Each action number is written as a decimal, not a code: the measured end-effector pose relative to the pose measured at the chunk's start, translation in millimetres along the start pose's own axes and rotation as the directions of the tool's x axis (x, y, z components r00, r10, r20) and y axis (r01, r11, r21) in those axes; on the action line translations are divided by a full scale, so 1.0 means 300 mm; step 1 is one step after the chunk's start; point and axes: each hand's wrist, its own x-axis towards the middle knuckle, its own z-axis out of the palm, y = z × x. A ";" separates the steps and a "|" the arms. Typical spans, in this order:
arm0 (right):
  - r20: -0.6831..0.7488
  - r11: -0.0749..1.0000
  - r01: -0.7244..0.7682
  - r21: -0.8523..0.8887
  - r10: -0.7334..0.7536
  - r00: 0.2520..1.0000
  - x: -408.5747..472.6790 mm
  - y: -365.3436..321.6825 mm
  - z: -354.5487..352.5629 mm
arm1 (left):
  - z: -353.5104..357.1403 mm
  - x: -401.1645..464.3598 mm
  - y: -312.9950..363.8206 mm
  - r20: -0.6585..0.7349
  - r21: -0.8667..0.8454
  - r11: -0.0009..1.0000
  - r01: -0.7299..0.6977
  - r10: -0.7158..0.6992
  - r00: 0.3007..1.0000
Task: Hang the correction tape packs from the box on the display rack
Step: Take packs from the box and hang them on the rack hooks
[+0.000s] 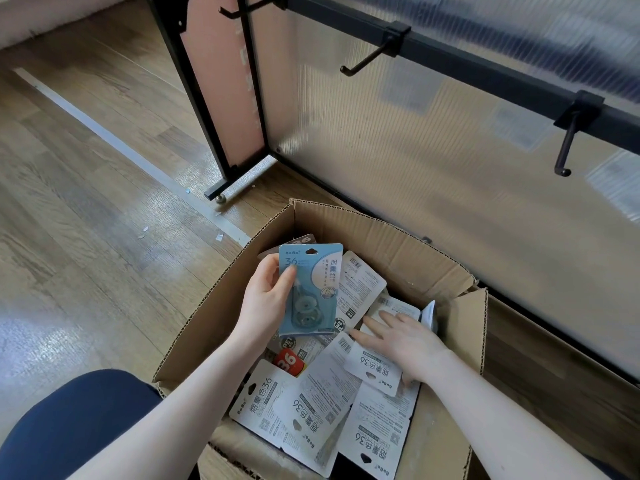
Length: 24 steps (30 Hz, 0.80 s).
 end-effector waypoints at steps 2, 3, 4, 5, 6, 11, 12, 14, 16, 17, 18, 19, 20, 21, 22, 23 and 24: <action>-0.013 1.000 0.003 -0.006 -0.003 1.000 0.004 -0.002 0.009 | 0.000 -0.001 -0.001 0.003 -0.001 1.000 0.002 -0.002 1.000; -0.004 1.000 0.001 0.009 -0.001 1.000 0.004 -0.002 0.011 | 0.001 0.000 -0.001 0.003 -0.001 1.000 0.005 -0.005 1.000; 0.010 0.999 0.002 0.033 -0.002 1.000 0.003 -0.002 0.012 | 0.001 0.000 -0.001 0.001 0.000 1.000 0.006 -0.006 1.000; 0.024 0.998 0.004 0.059 -0.006 1.000 0.000 -0.003 0.008 | 0.001 0.001 -0.001 -0.002 0.000 1.000 0.007 -0.007 1.000; 0.038 0.996 0.006 0.087 -0.009 0.999 -0.004 -0.005 0.002 | 0.001 0.001 -0.002 -0.004 0.001 1.000 0.007 -0.007 1.000; 0.042 0.984 0.030 0.173 -0.038 0.998 -0.027 -0.010 -0.030 | 0.000 0.001 -0.004 -0.011 0.011 1.000 0.013 -0.013 1.000; 0.033 0.986 0.029 0.167 -0.035 0.999 -0.027 -0.011 -0.027 | -0.001 0.002 -0.002 -0.015 0.013 1.000 0.012 -0.012 1.000; -0.023 0.987 0.035 0.157 -0.032 0.999 -0.029 -0.015 -0.032 | -0.003 0.004 0.000 -0.027 0.016 1.000 0.004 -0.004 1.000; -0.159 0.987 0.074 0.141 -0.051 0.986 -0.017 -0.022 -0.032 | -0.007 0.006 0.001 -0.036 0.010 1.000 0.003 -0.003 0.999; -0.260 0.986 0.087 0.144 -0.047 0.964 -0.003 -0.020 -0.027 | -0.010 0.007 0.001 -0.040 0.004 1.000 0.005 -0.005 0.999; -0.338 0.980 0.075 0.182 -0.010 0.941 0.007 -0.016 -0.025 | -0.013 0.008 0.002 -0.043 -0.002 1.000 0.007 -0.007 0.999; -0.387 0.970 0.068 0.235 0.029 0.922 0.017 -0.011 -0.022 | -0.017 0.009 0.001 -0.046 -0.006 1.000 0.007 -0.007 0.999; -0.416 0.950 0.065 0.306 0.072 0.907 0.017 -0.010 -0.030 | -0.020 0.010 0.002 -0.050 -0.008 1.000 0.006 -0.006 0.999; -0.454 0.920 0.070 0.385 0.123 0.883 0.012 -0.007 -0.039 | -0.023 0.012 0.003 -0.056 -0.012 1.000 0.006 -0.007 0.998; -0.467 0.877 0.070 0.475 0.184 0.865 0.003 -0.005 -0.050 | -0.025 0.013 0.004 -0.064 -0.020 1.000 0.007 -0.009 0.998; -0.477 0.834 0.073 0.547 0.240 0.845 -0.006 -0.001 -0.064 | -0.028 0.014 0.006 -0.073 -0.030 1.000 0.009 -0.011 0.997; -0.475 0.793 0.067 0.605 0.292 0.830 -0.015 0.002 -0.075 | -0.031 0.018 0.008 -0.082 -0.039 0.999 0.009 -0.012 0.997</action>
